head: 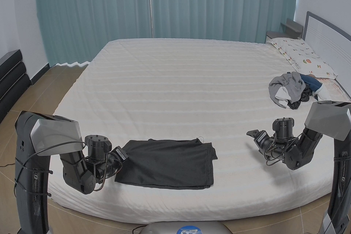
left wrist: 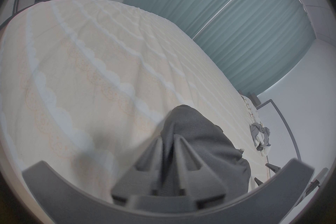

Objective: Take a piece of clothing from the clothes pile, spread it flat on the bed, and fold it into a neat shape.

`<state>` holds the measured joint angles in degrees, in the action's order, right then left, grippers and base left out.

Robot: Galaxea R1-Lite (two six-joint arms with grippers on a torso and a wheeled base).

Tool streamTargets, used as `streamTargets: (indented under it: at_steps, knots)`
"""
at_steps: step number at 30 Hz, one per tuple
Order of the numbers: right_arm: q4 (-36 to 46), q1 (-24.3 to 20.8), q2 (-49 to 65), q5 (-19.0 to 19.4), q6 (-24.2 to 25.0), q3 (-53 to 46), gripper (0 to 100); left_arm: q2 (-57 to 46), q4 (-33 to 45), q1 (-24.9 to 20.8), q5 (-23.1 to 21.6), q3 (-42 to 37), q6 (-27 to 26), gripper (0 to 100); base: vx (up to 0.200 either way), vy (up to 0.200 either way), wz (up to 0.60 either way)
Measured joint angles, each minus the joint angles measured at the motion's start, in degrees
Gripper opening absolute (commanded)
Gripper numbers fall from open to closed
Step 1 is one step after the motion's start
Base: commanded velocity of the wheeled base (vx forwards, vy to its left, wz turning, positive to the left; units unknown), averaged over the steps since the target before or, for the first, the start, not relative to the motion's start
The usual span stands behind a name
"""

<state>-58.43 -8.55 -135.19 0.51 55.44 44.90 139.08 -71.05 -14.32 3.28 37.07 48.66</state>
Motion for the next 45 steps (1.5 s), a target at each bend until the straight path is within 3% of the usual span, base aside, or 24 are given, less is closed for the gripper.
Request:
streamTargets:
  at_steps: [15,19,24,32,39,45]
  knots:
    - [0.4,0.0,0.6,-0.1,-0.3,0.0,100,-0.5,-0.3,0.9,-0.1,-0.8,0.3,100,0.000,0.000,0.00]
    - [0.6,-0.1,1.7,-0.1,-1.5,-0.7,100,-1.1,-0.3,2.1,-0.2,-0.3,4.2,100,0.000,0.000,0.00]
    - [0.1,-0.2,3.0,-0.3,-6.2,-4.5,100,-2.3,-0.3,4.0,-1.2,0.4,7.3,100,0.000,0.000,0.00]
    - [-0.7,-0.7,11.6,-2.9,-10.0,-15.3,100,-6.7,-0.3,7.1,-1.3,1.0,7.5,100,0.000,0.000,0.00]
    - [-2.5,-1.0,24.3,-5.9,-16.5,-25.5,100,-13.9,-0.3,8.8,-0.9,-0.1,5.2,100,0.000,0.000,0.00]
    - [-2.9,-2.3,39.8,-7.1,-23.4,-33.7,100,-23.1,-0.4,9.4,-0.4,-5.5,0.4,100,0.000,0.000,0.00]
